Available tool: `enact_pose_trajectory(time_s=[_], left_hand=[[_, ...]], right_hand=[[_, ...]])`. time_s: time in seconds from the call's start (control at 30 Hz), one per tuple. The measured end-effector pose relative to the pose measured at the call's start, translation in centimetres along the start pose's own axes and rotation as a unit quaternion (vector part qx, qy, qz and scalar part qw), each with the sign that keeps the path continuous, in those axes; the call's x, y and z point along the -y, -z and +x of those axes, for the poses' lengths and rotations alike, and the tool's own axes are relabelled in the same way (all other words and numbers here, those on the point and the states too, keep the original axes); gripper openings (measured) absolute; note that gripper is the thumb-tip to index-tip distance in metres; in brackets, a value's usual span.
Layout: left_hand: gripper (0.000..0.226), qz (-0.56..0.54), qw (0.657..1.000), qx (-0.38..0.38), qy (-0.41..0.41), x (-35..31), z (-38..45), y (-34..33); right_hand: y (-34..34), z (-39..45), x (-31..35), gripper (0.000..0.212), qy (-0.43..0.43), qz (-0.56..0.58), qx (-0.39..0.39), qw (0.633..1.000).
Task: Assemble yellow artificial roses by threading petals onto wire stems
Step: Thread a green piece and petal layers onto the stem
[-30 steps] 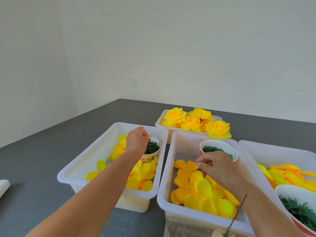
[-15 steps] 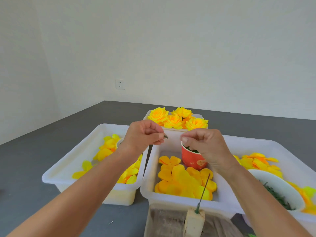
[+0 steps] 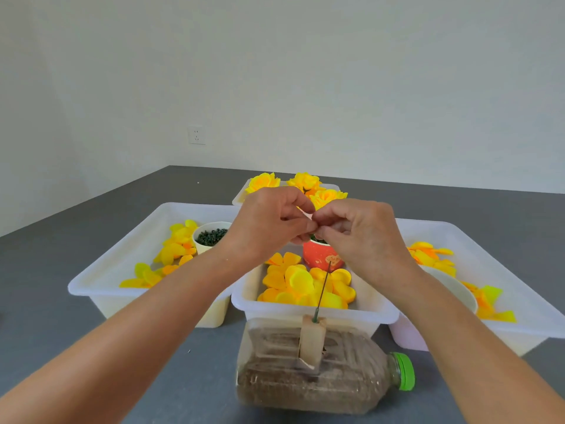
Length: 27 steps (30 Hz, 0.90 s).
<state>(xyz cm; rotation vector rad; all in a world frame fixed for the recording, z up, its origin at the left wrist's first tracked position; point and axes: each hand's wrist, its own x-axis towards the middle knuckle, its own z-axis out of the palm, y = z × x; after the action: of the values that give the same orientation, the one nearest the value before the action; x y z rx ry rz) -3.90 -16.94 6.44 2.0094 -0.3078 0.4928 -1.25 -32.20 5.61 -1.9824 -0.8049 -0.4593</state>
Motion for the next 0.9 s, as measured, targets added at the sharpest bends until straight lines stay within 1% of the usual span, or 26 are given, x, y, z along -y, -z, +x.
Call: enact_pose_trajectory(time_s=[0.07,0.1,0.13,0.23,0.3,0.33,0.43,0.5,0.57,0.73,0.9], left_hand=[[0.011,0.030,0.999,-0.025,-0.018,-0.2,-0.9,-0.4],[0.012,0.033,0.999,-0.033,-0.021,-0.1,-1.4,-0.6],[0.013,0.019,0.999,-0.033,-0.017,-0.1,-2.0,-0.8],[0.008,-0.082,0.996,-0.006,0.018,-0.1,-4.0,-1.5],[0.012,-0.118,0.992,0.008,0.034,-0.1,-5.0,-2.0],[0.012,-0.121,0.992,0.008,0.040,0.0,-5.3,-2.2],[0.011,-0.116,0.992,-0.007,0.054,0.2,-5.7,-2.8],[0.014,-0.131,0.990,-0.011,0.052,0.2,-5.8,-3.1],[0.012,-0.153,0.987,-0.011,0.049,0.2,-5.8,-3.3],[0.012,-0.191,0.980,-0.025,0.050,0.2,-6.1,-3.7],[0.009,-0.189,0.981,-0.022,0.042,0.2,-6.2,-3.5]], right_hand=[[0.3,-0.7,0.0,0.025,-0.047,0.064,-0.026,0.996],[0.5,-1.0,0.0,0.026,-0.074,0.114,-0.039,0.990],[0.7,-1.4,0.0,0.026,-0.100,0.171,-0.048,0.979],[1.3,-2.5,0.1,0.016,-0.160,0.328,-0.047,0.930],[1.3,-3.2,0.3,0.017,-0.178,0.388,-0.040,0.904],[1.3,-3.5,0.4,0.016,-0.182,0.402,-0.035,0.897],[0.9,-4.2,0.6,0.018,-0.184,0.414,-0.024,0.891],[0.6,-4.5,0.6,0.021,-0.185,0.413,-0.030,0.891],[0.5,-4.7,0.6,0.023,-0.183,0.404,-0.040,0.895],[0.2,-5.1,0.3,0.023,-0.202,0.393,-0.045,0.896],[0.2,-5.0,0.5,0.026,-0.204,0.388,-0.040,0.898]])
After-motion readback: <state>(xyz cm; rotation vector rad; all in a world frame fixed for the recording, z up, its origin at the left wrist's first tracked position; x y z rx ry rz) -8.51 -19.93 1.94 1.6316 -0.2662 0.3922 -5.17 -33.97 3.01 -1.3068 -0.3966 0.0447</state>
